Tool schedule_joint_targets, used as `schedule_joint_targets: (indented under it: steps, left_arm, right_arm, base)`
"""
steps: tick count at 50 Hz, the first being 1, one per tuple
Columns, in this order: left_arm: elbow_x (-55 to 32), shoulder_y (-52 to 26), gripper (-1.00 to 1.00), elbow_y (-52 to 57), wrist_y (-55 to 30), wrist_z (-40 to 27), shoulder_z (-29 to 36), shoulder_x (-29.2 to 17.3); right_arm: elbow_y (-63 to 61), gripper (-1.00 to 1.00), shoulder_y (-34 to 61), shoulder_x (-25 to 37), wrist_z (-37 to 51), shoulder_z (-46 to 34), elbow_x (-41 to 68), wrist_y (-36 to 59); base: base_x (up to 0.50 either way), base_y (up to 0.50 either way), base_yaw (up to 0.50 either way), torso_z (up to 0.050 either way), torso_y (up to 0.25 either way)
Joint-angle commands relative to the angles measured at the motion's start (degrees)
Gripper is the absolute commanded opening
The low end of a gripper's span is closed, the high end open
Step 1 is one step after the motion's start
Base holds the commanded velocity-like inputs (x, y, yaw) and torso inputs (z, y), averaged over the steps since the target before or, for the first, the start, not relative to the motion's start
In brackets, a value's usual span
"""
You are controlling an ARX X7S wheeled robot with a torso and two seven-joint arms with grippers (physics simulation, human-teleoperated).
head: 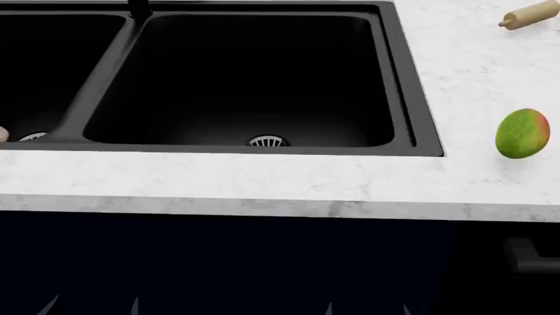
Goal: Pick the mango from the counter and place it in the sink
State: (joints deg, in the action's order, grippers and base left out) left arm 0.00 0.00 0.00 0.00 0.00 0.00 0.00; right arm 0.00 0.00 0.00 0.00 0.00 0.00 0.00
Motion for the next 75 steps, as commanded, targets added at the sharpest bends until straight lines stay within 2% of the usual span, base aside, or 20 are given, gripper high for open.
schedule_joint_targets:
  steps: [1, 29, 37, 46, 52, 59, 66, 69, 70, 75]
  left_arm:
    - [-0.8, 0.0, 1.00, 0.3, -0.3, -0.8, 0.8, -0.8]
    - [-4.9, -0.3, 1.00, -1.1, 1.3, -4.7, 4.5, -4.1]
    - [-5.1, 0.2, 1.00, 7.8, -3.8, -5.9, 5.0, -5.6]
    - [-5.0, -1.1, 1.00, 10.9, -6.0, -6.7, 5.6, -6.8]
    - [-6.0, -2.5, 1.00, 13.5, -11.1, -7.3, 5.1, -7.8]
    - [-8.0, -6.9, 1.00, 19.5, -23.2, -9.5, 2.7, -9.0]
    - [-10.3, -11.1, 1.00, 24.2, -30.8, -9.0, 1.6, -11.0]
    - [-12.2, -12.9, 1.00, 25.4, -33.8, -8.3, 0.6, -11.6]
    - [-12.7, -14.3, 1.00, 26.2, -35.7, -8.1, 0.3, -12.2]
    - [-14.1, -17.3, 1.00, 26.9, -39.2, -7.7, -0.6, -13.5]
  right_arm:
    - [0.0, 1.00, 0.1, 1.5, 1.8, -1.8, 1.5, 0.0]
    - [1.0, 1.00, 0.2, 4.1, 5.1, -5.8, 4.2, -0.7]
    - [-6.7, 1.00, -0.8, 5.3, 5.8, -6.5, 4.6, 2.6]
    - [-13.6, 1.00, 0.1, 7.0, 6.3, -7.5, 4.3, 6.9]
    - [-17.6, 1.00, 0.6, 8.1, 7.1, -7.4, 4.2, 10.3]
    - [-24.7, 1.00, 2.6, 10.0, 8.2, -6.9, 3.3, 19.7]
    - [-30.0, 1.00, 5.6, 11.1, 9.5, -6.0, 2.8, 27.3]
    - [-32.3, 1.00, 6.7, 11.8, 7.4, -5.6, 5.3, 30.4]
    - [-33.5, 1.00, 8.1, 12.4, 9.4, -6.2, 2.4, 33.1]
    - [-37.2, 1.00, 11.6, 13.5, 9.7, -5.1, 2.5, 40.6]
  base:
    - [0.00, 0.00, 0.00, 0.000, 0.000]
    - [0.00, 0.00, 0.00, 0.000, 0.000]
    - [0.00, 0.00, 0.00, 0.000, 0.000]
    - [0.00, 0.00, 0.00, 0.000, 0.000]
    - [0.00, 0.00, 0.00, 0.000, 0.000]
    - [0.00, 0.00, 0.00, 0.000, 0.000]
    - [0.00, 0.00, 0.00, 0.000, 0.000]
    - [0.00, 0.00, 0.00, 0.000, 0.000]
    - [0.00, 0.00, 0.00, 0.000, 0.000]
    - [0.00, 0.00, 0.00, 0.000, 0.000]
